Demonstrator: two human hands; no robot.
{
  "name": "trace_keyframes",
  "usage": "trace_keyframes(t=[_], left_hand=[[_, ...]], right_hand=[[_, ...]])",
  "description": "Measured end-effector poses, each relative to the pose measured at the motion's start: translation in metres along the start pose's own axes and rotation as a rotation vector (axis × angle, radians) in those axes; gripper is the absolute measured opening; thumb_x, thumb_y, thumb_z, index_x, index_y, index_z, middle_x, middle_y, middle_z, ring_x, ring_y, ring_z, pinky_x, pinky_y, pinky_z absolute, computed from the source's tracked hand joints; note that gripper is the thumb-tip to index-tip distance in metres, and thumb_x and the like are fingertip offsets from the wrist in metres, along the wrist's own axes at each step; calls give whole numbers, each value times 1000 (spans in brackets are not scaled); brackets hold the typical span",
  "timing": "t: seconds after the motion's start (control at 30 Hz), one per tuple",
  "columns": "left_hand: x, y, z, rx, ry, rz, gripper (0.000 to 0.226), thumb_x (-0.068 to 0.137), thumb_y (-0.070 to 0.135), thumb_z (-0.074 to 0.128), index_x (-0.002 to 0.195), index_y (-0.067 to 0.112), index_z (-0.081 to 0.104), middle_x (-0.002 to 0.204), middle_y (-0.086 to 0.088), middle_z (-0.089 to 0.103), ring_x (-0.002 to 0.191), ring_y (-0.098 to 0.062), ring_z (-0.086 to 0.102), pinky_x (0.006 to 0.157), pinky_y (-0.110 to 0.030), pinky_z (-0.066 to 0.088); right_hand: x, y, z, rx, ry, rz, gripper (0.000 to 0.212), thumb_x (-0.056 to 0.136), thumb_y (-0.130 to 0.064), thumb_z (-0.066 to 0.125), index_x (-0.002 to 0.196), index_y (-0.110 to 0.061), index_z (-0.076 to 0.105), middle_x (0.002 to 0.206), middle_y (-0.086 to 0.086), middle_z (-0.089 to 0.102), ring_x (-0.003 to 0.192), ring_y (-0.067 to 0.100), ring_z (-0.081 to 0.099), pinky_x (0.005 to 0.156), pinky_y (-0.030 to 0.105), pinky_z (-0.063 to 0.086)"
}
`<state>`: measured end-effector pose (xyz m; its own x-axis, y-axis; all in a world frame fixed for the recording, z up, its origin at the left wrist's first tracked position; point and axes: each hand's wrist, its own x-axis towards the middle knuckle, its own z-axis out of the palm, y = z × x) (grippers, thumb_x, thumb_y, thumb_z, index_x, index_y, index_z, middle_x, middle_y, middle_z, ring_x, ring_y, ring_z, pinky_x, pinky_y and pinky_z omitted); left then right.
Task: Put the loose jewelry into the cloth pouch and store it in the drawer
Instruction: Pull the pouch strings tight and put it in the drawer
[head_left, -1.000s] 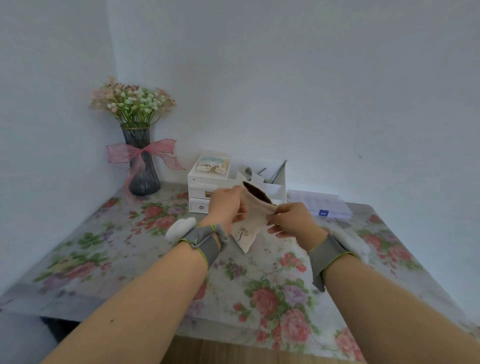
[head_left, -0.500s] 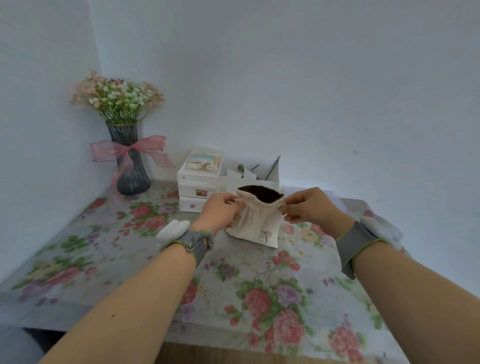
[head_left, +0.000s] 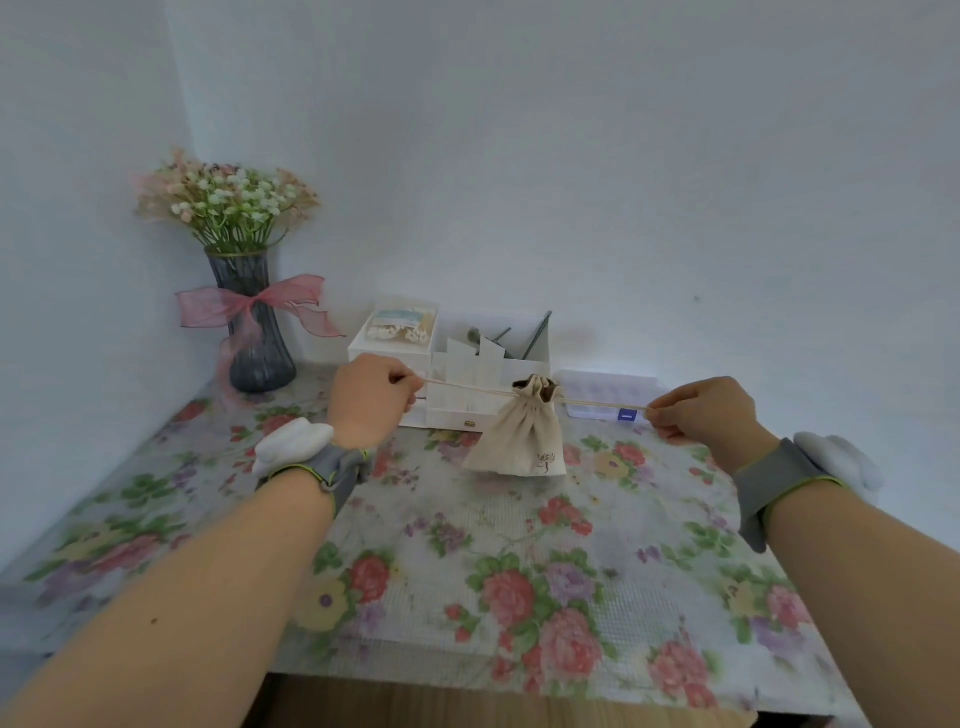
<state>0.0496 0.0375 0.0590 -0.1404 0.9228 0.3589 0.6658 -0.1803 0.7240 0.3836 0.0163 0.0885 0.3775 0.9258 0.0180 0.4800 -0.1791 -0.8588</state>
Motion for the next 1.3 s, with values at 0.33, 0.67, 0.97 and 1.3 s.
trace_keyframes(t=[0.33,0.67,0.97,1.3], left_hand=[[-5,-8,-9,-21,-31,-25,16,86,19,63,81,8,74,69,-6,71,54,-7,63,55,-14,48],[-29,-23,22,87,-357,-89,37,85,42,62,107,12,68,100,0,67,96,-17,63,85,-33,52],[-15,-51,16,-597,-80,-601,30,89,19,60,116,7,61,118,-14,61,85,-17,58,75,-32,53],[17,-50,36,-1211,-24,-884,23,95,17,51,115,6,53,96,-8,60,83,-19,57,84,-32,50]], right_hand=[[-2,20,-10,88,-85,75,8,75,3,77,82,5,72,45,4,66,38,9,62,41,17,54],[-27,4,51,-473,-384,-79,76,68,-13,84,136,-17,51,136,13,55,122,30,55,107,42,42],[-21,-9,106,-178,-414,-62,76,68,-26,85,135,-15,52,114,8,62,95,23,61,95,40,51],[-8,1,130,-186,-371,-29,70,72,-24,81,135,-17,50,82,-6,59,67,12,63,51,21,47]])
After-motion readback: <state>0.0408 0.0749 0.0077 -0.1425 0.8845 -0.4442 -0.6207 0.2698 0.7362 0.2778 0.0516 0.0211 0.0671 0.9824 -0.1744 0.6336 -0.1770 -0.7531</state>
